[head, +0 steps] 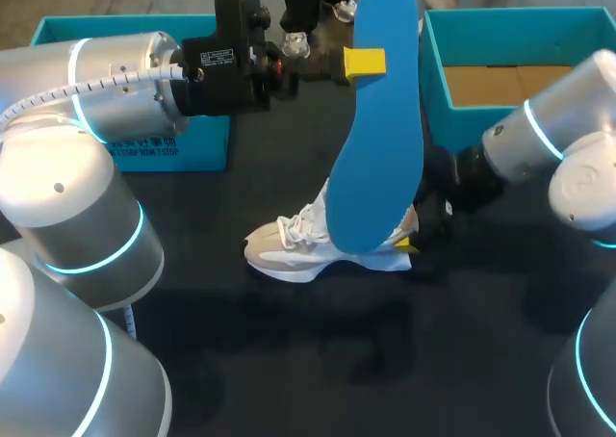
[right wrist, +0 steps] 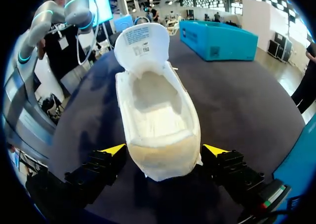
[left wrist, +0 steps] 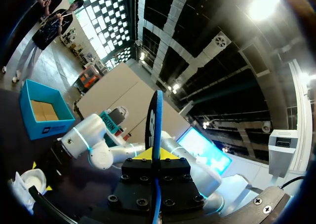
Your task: Take the shoe out of the shoebox, open the shoe tongue, remove and reinsert the insole, then place the shoe into the shoebox
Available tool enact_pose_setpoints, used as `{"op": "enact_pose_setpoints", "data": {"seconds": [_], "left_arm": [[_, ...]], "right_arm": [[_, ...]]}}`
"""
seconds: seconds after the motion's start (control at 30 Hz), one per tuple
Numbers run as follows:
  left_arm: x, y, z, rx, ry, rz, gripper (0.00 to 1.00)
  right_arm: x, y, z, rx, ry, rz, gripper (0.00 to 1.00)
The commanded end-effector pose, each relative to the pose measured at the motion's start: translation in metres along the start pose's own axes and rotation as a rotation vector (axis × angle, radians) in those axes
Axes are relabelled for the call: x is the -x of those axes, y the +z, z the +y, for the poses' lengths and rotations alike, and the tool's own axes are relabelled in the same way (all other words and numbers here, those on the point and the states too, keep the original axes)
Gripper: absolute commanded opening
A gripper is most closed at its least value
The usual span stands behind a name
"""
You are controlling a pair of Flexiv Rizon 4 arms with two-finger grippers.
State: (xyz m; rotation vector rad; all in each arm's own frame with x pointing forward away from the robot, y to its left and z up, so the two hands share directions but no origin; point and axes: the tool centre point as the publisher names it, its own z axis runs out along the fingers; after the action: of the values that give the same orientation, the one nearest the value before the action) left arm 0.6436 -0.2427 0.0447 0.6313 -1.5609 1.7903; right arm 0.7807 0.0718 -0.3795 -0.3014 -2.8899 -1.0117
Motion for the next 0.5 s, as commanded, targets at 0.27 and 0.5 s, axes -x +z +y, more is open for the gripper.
{"op": "enact_pose_setpoints", "data": {"seconds": [0.27, 0.5], "left_arm": [[0.0, 0.0, 0.002, -0.004, 0.001, -0.001, 0.0], [0.0, 0.0, 0.002, -0.004, 0.001, -0.001, 0.0]], "right_arm": [[-0.015, -0.024, 0.007, -0.204, -0.022, -0.042, 1.0], [-0.02, -0.039, 0.016, -0.294, -0.028, -0.07, 1.0]]}}
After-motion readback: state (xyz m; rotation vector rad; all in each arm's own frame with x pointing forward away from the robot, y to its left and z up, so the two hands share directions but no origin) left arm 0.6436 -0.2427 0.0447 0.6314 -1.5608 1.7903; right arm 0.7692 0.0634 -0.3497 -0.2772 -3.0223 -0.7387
